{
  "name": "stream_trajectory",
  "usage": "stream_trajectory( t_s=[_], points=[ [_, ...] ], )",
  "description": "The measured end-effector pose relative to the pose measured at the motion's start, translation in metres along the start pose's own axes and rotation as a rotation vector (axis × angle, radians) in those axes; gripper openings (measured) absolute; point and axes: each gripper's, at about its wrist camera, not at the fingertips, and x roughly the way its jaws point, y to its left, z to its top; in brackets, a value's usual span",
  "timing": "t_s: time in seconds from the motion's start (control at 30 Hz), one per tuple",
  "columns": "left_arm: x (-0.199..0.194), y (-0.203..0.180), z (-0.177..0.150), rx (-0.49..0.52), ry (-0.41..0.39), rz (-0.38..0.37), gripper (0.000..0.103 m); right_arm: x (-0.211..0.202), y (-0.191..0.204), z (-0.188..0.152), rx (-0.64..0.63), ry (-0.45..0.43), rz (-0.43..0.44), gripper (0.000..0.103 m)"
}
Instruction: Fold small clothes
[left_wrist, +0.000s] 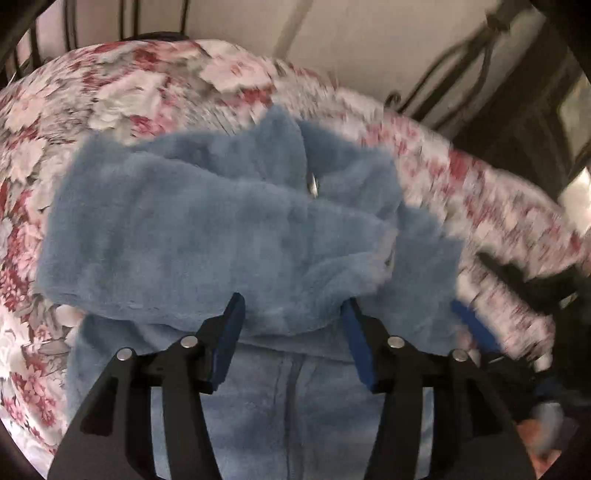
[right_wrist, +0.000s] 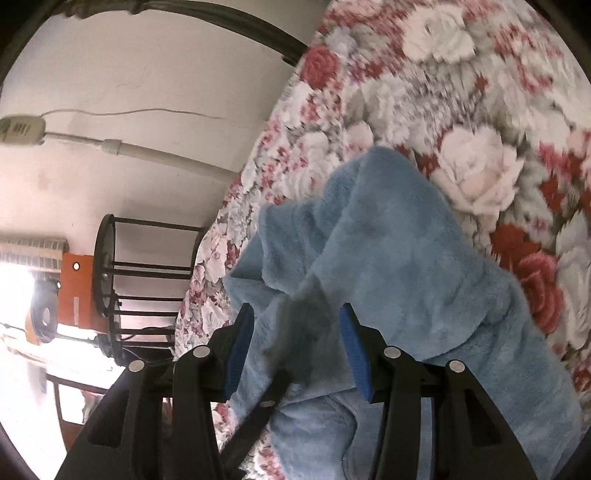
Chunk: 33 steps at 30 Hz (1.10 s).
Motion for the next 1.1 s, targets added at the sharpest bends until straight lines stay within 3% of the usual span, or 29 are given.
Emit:
stream_trajectory(
  t_s=[0.07,0.2,0.3,0.4,0.53,0.63,0.7,0.73,0.87,0.97,1.1],
  points=[
    [-0.025,0.018,0.004,-0.081,-0.068,-0.001,0.072,0.008,0.000,-0.002,-0.002,0.031,0.002,0.049],
    [-0.063,0.059,0.000,-0.231,-0.176,0.047,0.077,0.025,0.004,-0.011,-0.021,0.097,0.023,0.049],
    [-0.066,0.078,0.001,-0.266,-0.177,0.096,0.078,0.034,0.008,-0.017,-0.064,0.117,-0.038,0.049],
    [-0.053,0.095,0.005,-0.280,-0.136,0.196,0.078,0.041,0.001,-0.017,-0.042,0.120,-0.053,0.049],
    [-0.040,0.117,0.012,-0.352,-0.086,0.192,0.078,0.054,0.003,-0.016,-0.065,0.114,-0.067,0.048],
    [-0.035,0.122,0.017,-0.356,-0.075,0.223,0.078,0.075,0.010,-0.020,-0.136,0.135,-0.109,0.032],
    [-0.033,0.122,0.019,-0.351,-0.066,0.231,0.078,0.086,0.013,-0.024,-0.178,0.148,-0.132,0.010],
    [-0.032,0.123,0.021,-0.350,-0.061,0.236,0.078,0.088,0.015,-0.025,-0.200,0.145,-0.140,0.010],
    [-0.032,0.120,0.025,-0.337,-0.071,0.243,0.078,0.051,0.044,-0.019,-0.289,0.003,-0.085,0.009],
    [-0.030,0.112,0.029,-0.302,-0.083,0.246,0.083,0.017,0.053,-0.012,-0.366,-0.103,-0.155,0.009],
    [-0.009,0.105,0.032,-0.261,-0.029,0.290,0.085,0.001,0.011,0.011,-0.206,-0.123,-0.226,0.009]
  ],
)
